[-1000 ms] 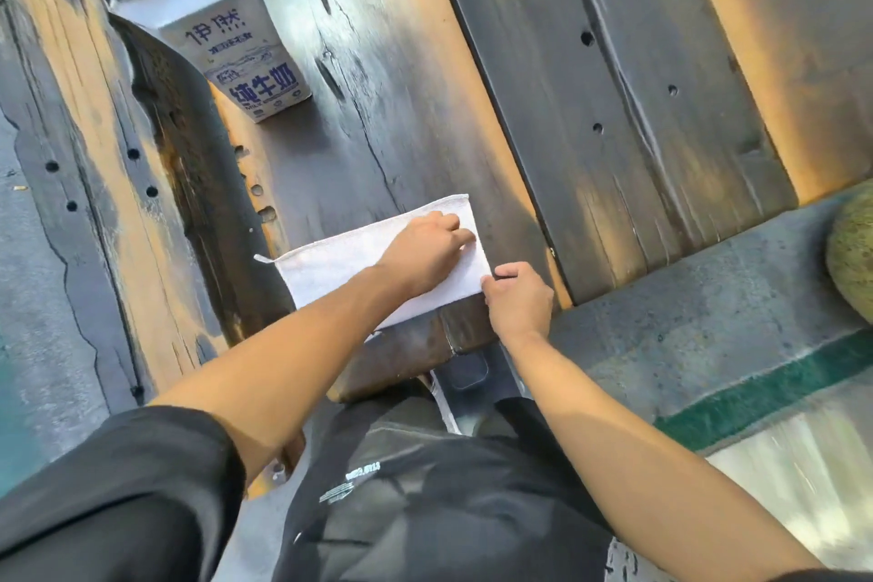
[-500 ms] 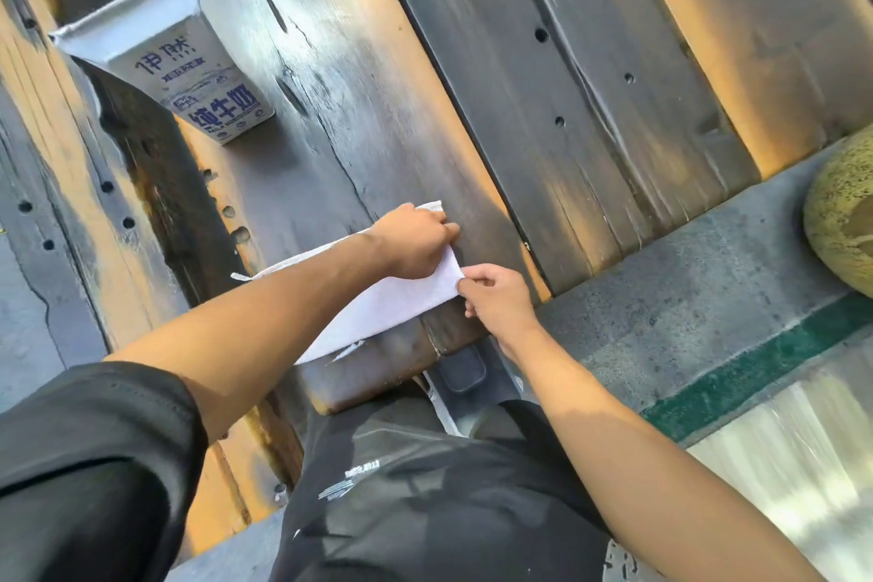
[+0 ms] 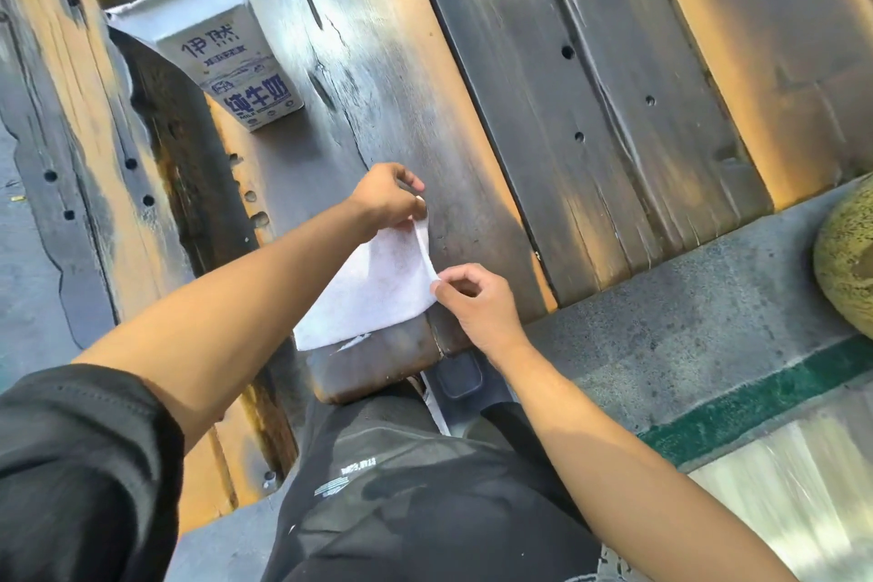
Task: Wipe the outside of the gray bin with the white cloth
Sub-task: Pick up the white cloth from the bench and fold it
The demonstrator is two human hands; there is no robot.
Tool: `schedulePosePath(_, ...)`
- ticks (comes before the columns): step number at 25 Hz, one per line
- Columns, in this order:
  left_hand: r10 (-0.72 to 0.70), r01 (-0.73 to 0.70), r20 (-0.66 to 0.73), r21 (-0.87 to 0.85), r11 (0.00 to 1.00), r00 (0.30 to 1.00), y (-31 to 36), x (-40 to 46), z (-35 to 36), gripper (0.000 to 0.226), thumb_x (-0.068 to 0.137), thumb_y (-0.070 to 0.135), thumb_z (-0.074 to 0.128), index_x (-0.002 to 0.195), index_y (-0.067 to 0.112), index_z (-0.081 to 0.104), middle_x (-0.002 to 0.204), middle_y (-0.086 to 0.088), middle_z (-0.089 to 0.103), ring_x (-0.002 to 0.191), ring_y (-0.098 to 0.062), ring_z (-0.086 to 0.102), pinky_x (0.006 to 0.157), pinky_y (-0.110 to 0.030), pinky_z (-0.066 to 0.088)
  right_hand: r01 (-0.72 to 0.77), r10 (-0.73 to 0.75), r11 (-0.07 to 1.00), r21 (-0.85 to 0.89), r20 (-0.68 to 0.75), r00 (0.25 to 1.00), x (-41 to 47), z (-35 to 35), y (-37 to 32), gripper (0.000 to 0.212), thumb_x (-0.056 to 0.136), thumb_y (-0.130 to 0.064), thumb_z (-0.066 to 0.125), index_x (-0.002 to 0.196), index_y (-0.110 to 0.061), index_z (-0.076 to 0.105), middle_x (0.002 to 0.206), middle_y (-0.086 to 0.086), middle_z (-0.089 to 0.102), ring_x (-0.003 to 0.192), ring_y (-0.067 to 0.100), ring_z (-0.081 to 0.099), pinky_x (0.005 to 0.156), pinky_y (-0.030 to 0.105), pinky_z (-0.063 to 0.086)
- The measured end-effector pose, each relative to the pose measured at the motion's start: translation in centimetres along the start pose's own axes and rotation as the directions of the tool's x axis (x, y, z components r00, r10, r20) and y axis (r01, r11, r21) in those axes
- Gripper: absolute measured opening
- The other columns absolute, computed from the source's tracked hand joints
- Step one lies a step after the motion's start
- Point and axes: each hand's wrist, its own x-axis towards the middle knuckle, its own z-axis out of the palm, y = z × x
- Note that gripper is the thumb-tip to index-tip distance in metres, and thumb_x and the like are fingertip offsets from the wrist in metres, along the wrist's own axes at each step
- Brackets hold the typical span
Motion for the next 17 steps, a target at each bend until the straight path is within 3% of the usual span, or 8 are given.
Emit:
schedulePosePath(3, -0.025, 0.026, 0.029, -0.031, 0.999, 0.999, -1.1, -1.1, -3.6, 0.026, 0.082, -0.015, 0.072, 0.083, 0.01, 0.064, 0.067, -0.012, 0.062, 0.032, -0.006, 0.058, 0.038, -0.02, 0.052, 0.071, -0.068, 0.992, -0.107, 0.03, 0.997, -0.4, 2.2, -0.9, 0.002, 0.082, -0.025, 0.077, 0.084, -0.023, 0.076, 0.081, -0.009, 0.075, 0.075, 0.005, 0.068, 0.067, 0.014, 0.051)
schedulePosePath(6, -0.079, 0.079, -0.003, -0.005, 0.997, 0.997, -3.6, -2.7, -7.5, 0.024, 0.081, -0.014, 0.076, 0.081, 0.009, 0.068, 0.075, -0.017, 0.067, 0.045, -0.015, 0.065, 0.06, -0.03, 0.064, 0.198, -0.186, 0.959, -0.204, 0.08, 0.979, -0.9, 5.2, -1.3, 0.003, 0.083, -0.023, 0.077, 0.085, -0.021, 0.076, 0.077, -0.01, 0.071, 0.068, 0.003, 0.064, 0.064, 0.011, 0.046)
schedulePosePath(8, -0.09, 0.09, -0.007, -0.007, 0.996, 0.996, -5.1, -3.7, -9.2, 0.019, 0.081, -0.014, 0.076, 0.09, 0.002, 0.072, 0.085, -0.022, 0.069, 0.062, -0.026, 0.069, 0.074, -0.038, 0.065, 0.273, -0.246, 0.926, -0.26, 0.135, 0.96, -1.2, 7.0, -1.4, 0.004, 0.083, -0.019, 0.077, 0.086, -0.018, 0.076, 0.079, -0.009, 0.069, 0.068, 0.004, 0.062, 0.066, 0.011, 0.046)
schedulePosePath(12, -0.075, 0.082, -0.074, 0.088, 0.993, 0.994, -8.4, -5.4, -11.5, 0.02, 0.084, -0.013, 0.076, 0.103, -0.006, 0.074, 0.083, -0.019, 0.069, 0.051, -0.014, 0.067, 0.057, -0.022, 0.063, 0.39, -0.276, 0.813, -0.433, 0.303, 0.912, -1.5, 10.2, -1.3, 0.01, 0.087, -0.023, 0.075, 0.096, -0.019, 0.076, 0.084, -0.007, 0.067, 0.071, 0.008, 0.062, 0.074, 0.029, 0.055)
schedulePosePath(17, -0.056, 0.065, -0.11, 0.079, 0.995, 0.992, -11.1, -6.3, -12.4, 0.016, 0.084, -0.012, 0.076, 0.098, -0.003, 0.075, 0.073, -0.012, 0.068, 0.055, -0.017, 0.065, 0.054, -0.02, 0.061, 0.5, -0.298, 0.681, -0.535, 0.421, 0.857, -1.7, 12.7, -1.3, 0.015, 0.091, -0.026, 0.069, 0.101, -0.016, 0.075, 0.091, -0.001, 0.069, 0.083, 0.017, 0.063, 0.076, 0.038, 0.056)
